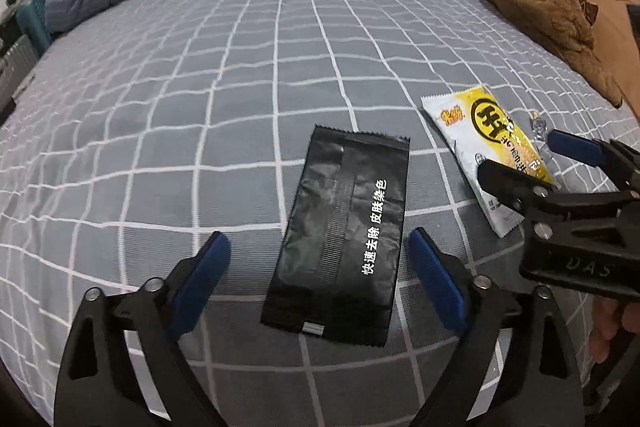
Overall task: Collect trash
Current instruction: 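Grasp the black packet with the left tool while the right tool grasps the yellow snack wrapper, then lift the black packet and yellow wrapper and carry both over the bin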
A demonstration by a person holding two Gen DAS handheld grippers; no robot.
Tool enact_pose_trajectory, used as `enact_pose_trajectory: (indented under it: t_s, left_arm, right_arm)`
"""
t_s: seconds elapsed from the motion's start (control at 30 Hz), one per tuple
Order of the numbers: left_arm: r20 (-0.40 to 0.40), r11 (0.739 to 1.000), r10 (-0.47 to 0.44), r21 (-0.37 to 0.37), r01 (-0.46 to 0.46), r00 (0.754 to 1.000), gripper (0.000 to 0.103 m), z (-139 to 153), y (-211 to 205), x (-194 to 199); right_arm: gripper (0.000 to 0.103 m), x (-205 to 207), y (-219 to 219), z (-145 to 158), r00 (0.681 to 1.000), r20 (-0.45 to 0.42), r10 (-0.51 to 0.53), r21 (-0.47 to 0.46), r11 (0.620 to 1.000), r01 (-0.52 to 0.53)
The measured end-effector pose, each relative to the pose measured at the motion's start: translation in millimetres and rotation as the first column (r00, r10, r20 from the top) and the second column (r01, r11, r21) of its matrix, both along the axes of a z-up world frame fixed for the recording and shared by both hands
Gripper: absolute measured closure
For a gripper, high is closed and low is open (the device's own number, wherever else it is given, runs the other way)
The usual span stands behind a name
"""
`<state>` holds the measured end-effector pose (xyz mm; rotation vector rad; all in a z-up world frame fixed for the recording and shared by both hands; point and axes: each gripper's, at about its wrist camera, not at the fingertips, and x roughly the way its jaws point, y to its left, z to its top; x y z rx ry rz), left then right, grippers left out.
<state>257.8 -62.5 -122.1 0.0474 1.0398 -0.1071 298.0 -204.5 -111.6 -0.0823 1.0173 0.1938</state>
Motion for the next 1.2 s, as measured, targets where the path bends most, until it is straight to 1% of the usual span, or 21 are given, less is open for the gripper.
enact_pose_trajectory:
  t_s: [0.03,0.13,0.2,0.3,0.47,0.57,0.7,0.8,0.93,1.07,1.2]
  left_arm:
    - [-0.002,1.0,-0.004,0.007,0.004,1.0,0.017,-1.9,-1.1,0.4]
    - [-0.004,1.0,-0.009,0.016,0.009,1.0,0.022,-5.4,-2.4,1.9]
    - [-0.007,1.0,-0.012,0.015,0.012,1.0,0.03,-6.6,-3.6,3.0]
    - [-0.015,1.0,-0.02,0.021,0.02,1.0,0.039,-8.0,-7.1,4.2]
    - [-0.012,0.999,-0.028,0.026,0.028,1.0,0.043,-7.8,-8.6,4.4]
    - [-0.004,0.999,-0.031,0.028,0.031,1.0,0.044,-7.2,-8.9,2.3]
    - [0.009,0.999,-0.03,0.026,0.03,1.0,0.047,-5.9,-10.3,-2.5]
    - [0.013,0.999,-0.028,0.024,0.028,1.0,0.048,-5.4,-10.7,-6.3]
    - [0.014,0.999,-0.023,0.024,0.023,1.0,0.053,-3.4,-9.4,-4.9]
    - [0.016,1.0,-0.019,0.018,0.019,1.0,0.058,-0.5,-7.4,-5.3]
    - [0.027,1.0,-0.013,0.016,0.013,1.0,0.059,5.0,-6.8,-8.2]
  right_arm:
    - [0.013,1.5,-0.3,-2.2,1.0,-0.008,0.001,0.004,1.0,-0.001]
    - [0.018,6.9,3.0,-10.3,0.999,-0.037,0.014,0.006,1.0,-0.014]
    - [0.02,8.5,4.0,-13.5,0.999,-0.045,0.013,0.005,1.0,-0.013]
    - [0.025,10.4,3.5,-16.8,0.998,-0.056,0.005,0.013,1.0,-0.004]
    - [0.033,10.4,5.4,-18.0,0.998,-0.055,-0.011,0.0,1.0,0.011]
    - [0.037,9.0,7.5,-17.9,0.999,-0.049,-0.014,0.002,1.0,0.014]
    - [0.044,7.7,8.7,-17.3,0.999,-0.045,-0.017,-0.002,1.0,0.017]
    - [0.053,7.3,9.8,-17.7,0.999,-0.044,-0.02,-0.002,1.0,0.02]
    - [0.059,4.0,12.5,-16.3,0.999,-0.035,-0.024,-0.002,1.0,0.024]
    - [0.061,-1.8,11.5,-11.5,0.999,-0.019,-0.032,0.007,0.999,0.032]
    - [0.061,-11.4,10.0,-2.4,0.999,0.003,-0.041,0.013,0.999,0.041]
